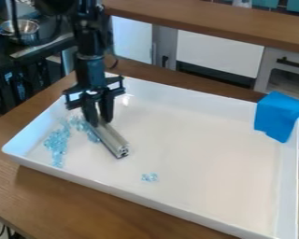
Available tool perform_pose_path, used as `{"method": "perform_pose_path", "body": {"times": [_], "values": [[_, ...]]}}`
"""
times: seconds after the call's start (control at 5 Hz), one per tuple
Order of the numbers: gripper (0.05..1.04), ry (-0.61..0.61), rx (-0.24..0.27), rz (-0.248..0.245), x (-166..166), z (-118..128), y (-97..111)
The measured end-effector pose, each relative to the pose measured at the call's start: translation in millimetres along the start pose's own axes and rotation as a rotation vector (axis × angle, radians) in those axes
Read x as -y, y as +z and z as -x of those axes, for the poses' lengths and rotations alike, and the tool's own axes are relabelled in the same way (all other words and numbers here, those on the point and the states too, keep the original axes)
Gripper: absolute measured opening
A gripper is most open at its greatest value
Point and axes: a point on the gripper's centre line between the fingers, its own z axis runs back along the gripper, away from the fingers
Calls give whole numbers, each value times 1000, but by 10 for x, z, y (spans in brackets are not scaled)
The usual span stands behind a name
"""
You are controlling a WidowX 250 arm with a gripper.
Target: Sweep into pile
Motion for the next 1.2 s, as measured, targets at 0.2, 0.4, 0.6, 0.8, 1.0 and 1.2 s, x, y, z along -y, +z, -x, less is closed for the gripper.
{"method": "perform_pose_path", "body": {"times": [0.2, 0.4, 0.6, 0.8, 1.0, 1.2], "values": [[313, 7, 15, -35, -226, -14, -21], [313, -16, 25, -21, -353, 7, -21], [313, -56, 82, 13, -466, 71, -7], [313, -179, 213, 92, -421, 194, 81], [313, -242, 230, 210, -239, 358, 266], [313, -282, 192, 280, 41, 565, 526]]}}
